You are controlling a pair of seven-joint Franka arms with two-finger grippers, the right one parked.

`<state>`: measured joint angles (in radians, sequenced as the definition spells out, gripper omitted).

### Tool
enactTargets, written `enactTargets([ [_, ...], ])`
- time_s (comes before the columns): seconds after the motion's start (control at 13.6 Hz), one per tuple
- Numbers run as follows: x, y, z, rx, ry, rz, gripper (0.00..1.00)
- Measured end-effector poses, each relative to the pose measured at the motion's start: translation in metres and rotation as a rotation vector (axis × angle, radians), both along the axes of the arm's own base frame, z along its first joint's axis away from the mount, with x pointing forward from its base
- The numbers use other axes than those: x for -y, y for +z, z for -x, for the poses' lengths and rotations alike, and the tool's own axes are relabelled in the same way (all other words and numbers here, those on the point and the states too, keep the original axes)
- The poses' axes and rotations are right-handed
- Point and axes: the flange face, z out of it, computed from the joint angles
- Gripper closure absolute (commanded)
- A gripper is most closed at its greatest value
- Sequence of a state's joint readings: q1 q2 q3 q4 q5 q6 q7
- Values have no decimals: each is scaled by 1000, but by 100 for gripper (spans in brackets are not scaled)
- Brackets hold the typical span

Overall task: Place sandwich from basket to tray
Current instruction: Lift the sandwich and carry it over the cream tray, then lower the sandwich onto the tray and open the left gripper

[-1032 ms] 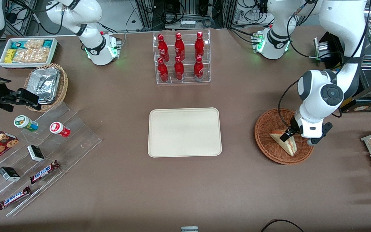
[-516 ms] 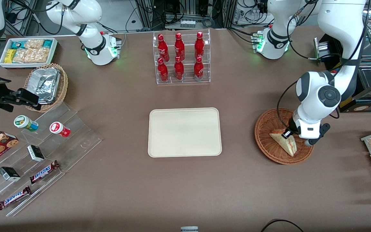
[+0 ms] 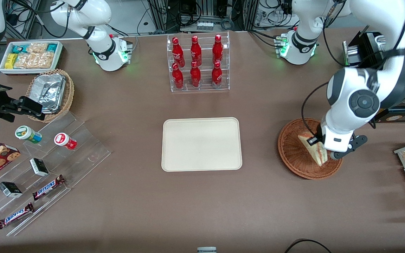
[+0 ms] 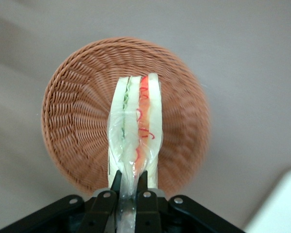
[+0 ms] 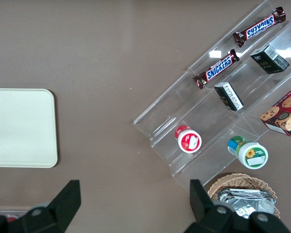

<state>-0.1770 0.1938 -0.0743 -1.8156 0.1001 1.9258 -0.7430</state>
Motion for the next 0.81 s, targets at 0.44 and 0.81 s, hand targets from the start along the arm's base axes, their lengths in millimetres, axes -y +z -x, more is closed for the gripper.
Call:
enactTargets([
  [0.44,187,41,38,27,-263,156,100],
  [0.81,318,-50,58,4,-370,208,100],
])
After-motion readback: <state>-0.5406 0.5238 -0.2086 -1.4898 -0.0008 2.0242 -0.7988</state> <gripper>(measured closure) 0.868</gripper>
